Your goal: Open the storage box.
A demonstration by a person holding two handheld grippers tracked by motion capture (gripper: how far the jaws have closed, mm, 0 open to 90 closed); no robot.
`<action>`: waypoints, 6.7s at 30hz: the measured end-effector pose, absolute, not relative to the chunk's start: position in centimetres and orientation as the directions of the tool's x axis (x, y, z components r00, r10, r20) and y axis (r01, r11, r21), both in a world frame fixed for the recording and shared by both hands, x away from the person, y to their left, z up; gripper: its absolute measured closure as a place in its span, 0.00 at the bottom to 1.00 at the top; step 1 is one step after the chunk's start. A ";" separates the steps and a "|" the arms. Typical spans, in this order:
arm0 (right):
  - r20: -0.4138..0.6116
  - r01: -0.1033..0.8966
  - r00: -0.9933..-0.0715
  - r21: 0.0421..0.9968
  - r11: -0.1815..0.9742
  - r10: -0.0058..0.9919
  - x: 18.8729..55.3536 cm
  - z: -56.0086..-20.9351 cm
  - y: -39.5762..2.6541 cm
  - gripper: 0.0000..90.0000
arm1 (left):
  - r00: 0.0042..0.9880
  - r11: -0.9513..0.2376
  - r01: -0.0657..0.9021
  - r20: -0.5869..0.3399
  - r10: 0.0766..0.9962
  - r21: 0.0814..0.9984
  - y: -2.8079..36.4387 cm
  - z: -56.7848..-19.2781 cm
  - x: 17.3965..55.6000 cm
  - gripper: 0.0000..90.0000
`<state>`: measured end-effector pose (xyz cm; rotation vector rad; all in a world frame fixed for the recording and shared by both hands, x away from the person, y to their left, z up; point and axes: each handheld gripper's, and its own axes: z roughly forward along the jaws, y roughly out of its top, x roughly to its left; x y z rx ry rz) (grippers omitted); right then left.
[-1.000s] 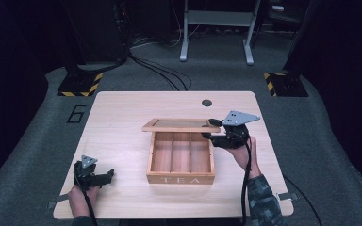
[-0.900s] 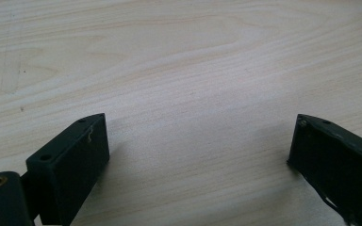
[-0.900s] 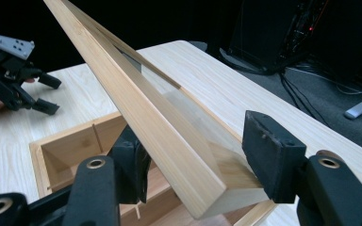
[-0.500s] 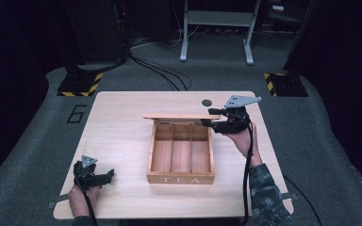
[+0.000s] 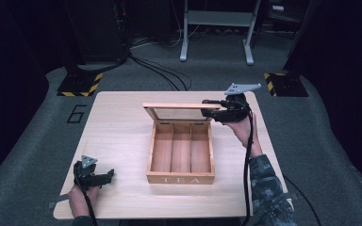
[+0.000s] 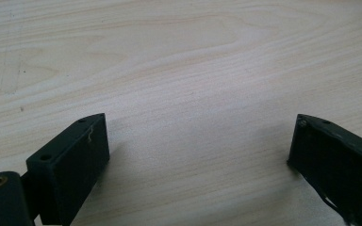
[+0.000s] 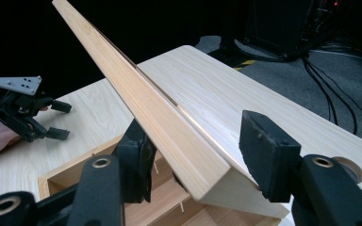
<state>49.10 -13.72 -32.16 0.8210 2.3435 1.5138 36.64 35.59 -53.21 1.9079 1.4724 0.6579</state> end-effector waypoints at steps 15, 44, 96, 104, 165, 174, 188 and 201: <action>0.136 0.357 -0.815 0.884 0.303 0.564 50.4 -31.6 -13.8 0.52 | 0.250 -0.175 0.653 0.008 0.968 0.737 35.6 -53.2 36.6 0.06; 0.142 0.360 -0.818 0.882 0.305 0.557 50.5 -31.6 -13.9 0.52 | 0.250 -0.175 0.653 0.009 0.968 0.737 35.6 -53.2 36.6 0.06; 0.146 0.365 -0.820 0.878 0.310 0.553 50.5 -31.5 -13.9 0.52 | 0.250 -0.175 0.652 0.009 0.968 0.738 35.6 -53.2 36.6 0.06; 0.147 0.366 -0.820 0.877 0.312 0.553 50.6 -31.5 -13.9 0.52 | 0.250 -0.175 0.652 0.009 0.968 0.738 35.6 -53.2 36.6 0.06; 0.118 0.349 -0.803 0.888 0.300 0.584 48.5 -32.5 -13.7 0.49 | 0.249 -0.176 0.653 0.010 0.968 0.736 35.6 -53.2 36.6 0.06; 0.140 0.363 -0.776 0.897 0.254 0.615 47.1 -34.0 -13.6 0.35 | 0.248 -0.176 0.649 0.013 0.969 0.740 35.5 -53.2 36.6 0.06; 0.093 0.378 -0.729 0.880 0.286 0.678 43.5 -36.9 -12.7 0.20 | 0.245 -0.172 0.649 0.010 0.970 0.741 35.5 -53.2 36.6 0.06; 0.060 0.364 -0.683 0.892 0.268 0.728 41.2 -38.2 -12.8 0.15 | 0.246 -0.174 0.648 0.013 0.969 0.741 35.5 -53.2 36.6 0.06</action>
